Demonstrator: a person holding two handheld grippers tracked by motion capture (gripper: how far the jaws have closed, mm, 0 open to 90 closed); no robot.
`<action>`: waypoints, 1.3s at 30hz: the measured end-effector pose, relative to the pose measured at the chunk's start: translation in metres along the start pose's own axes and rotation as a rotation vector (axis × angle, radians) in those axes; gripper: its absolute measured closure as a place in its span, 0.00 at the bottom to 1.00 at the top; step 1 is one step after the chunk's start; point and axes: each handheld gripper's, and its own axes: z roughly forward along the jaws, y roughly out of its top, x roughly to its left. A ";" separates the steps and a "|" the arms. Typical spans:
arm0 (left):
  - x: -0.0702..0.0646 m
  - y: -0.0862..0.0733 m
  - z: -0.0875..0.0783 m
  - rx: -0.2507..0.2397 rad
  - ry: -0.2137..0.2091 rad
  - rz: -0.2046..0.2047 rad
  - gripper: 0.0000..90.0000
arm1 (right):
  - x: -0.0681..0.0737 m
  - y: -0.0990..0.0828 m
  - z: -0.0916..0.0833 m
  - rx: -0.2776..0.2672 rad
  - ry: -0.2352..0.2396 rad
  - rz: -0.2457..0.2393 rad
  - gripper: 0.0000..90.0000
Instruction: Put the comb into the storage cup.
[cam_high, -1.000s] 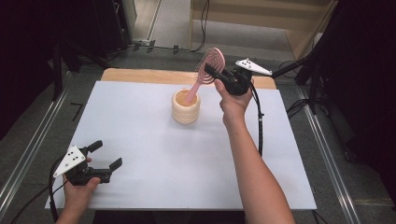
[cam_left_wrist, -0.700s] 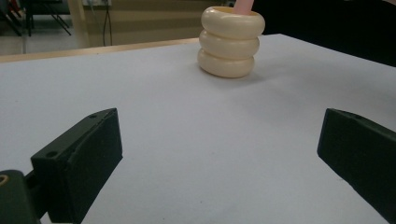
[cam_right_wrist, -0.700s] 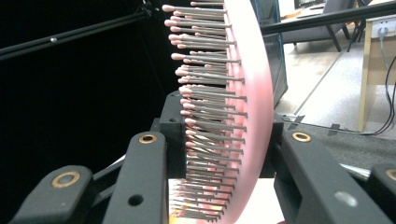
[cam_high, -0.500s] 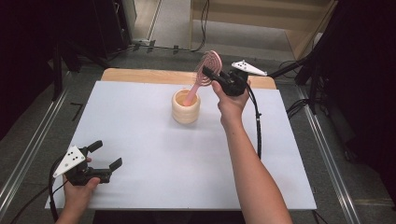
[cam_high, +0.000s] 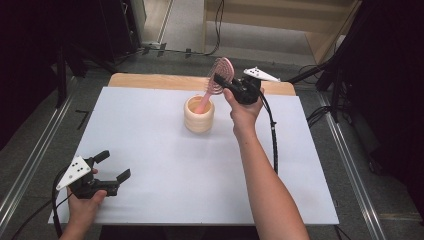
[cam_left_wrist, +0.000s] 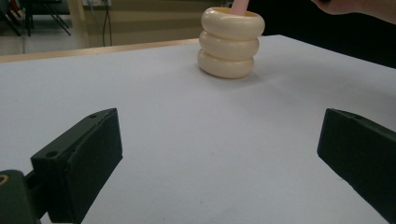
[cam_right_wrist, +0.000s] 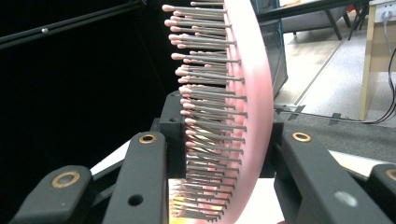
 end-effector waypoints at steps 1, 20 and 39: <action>0.000 0.000 0.000 -0.001 -0.001 -0.001 0.00 | 0.000 -0.001 0.001 0.002 -0.001 0.003 0.71; 0.000 0.000 0.000 -0.003 -0.003 -0.003 0.00 | -0.003 -0.020 0.015 0.039 -0.015 0.023 0.71; 0.001 0.000 -0.001 -0.004 -0.009 -0.001 0.00 | 0.001 -0.034 0.027 0.065 -0.003 0.040 0.71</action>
